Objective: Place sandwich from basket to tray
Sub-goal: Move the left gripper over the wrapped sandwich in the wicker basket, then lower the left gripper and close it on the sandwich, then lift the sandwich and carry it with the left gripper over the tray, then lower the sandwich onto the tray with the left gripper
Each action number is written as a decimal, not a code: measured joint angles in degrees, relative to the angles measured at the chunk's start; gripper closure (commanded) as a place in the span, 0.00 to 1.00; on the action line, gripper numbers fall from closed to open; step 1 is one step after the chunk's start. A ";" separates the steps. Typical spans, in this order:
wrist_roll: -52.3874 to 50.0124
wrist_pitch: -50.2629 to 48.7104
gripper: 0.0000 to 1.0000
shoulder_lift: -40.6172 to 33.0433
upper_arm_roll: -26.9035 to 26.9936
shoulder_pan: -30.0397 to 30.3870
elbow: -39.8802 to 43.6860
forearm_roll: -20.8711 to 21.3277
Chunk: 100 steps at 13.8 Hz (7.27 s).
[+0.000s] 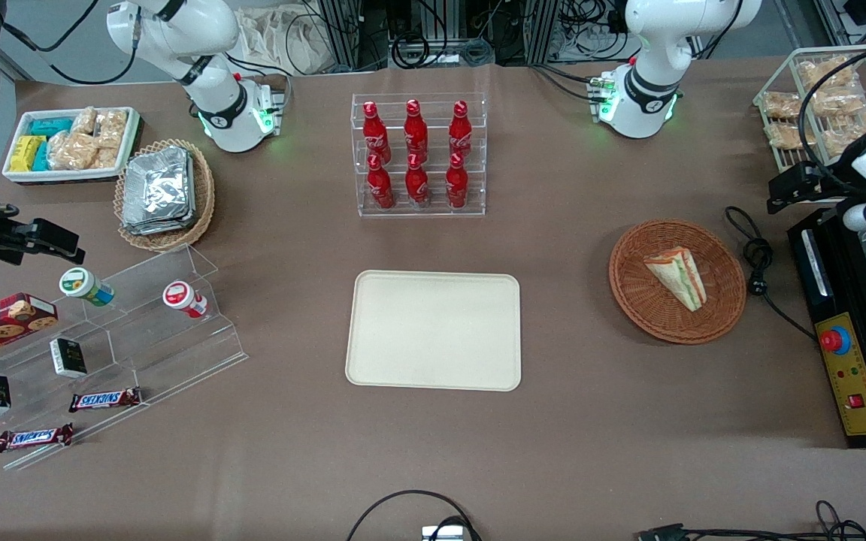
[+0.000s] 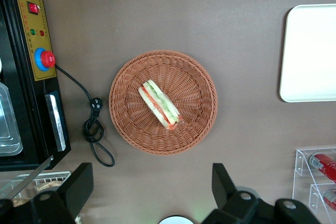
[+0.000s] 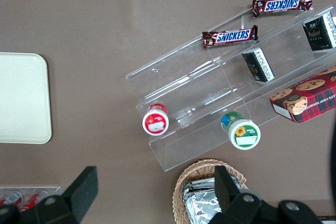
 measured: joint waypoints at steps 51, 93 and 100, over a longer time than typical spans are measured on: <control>-31.58 74.64 0.26 5.23 -0.05 -0.38 -57.74 0.44; -59.82 47.11 0.75 36.08 -33.72 -8.53 -7.31 28.72; -62.48 52.01 0.69 43.53 -33.46 -9.17 -7.19 39.87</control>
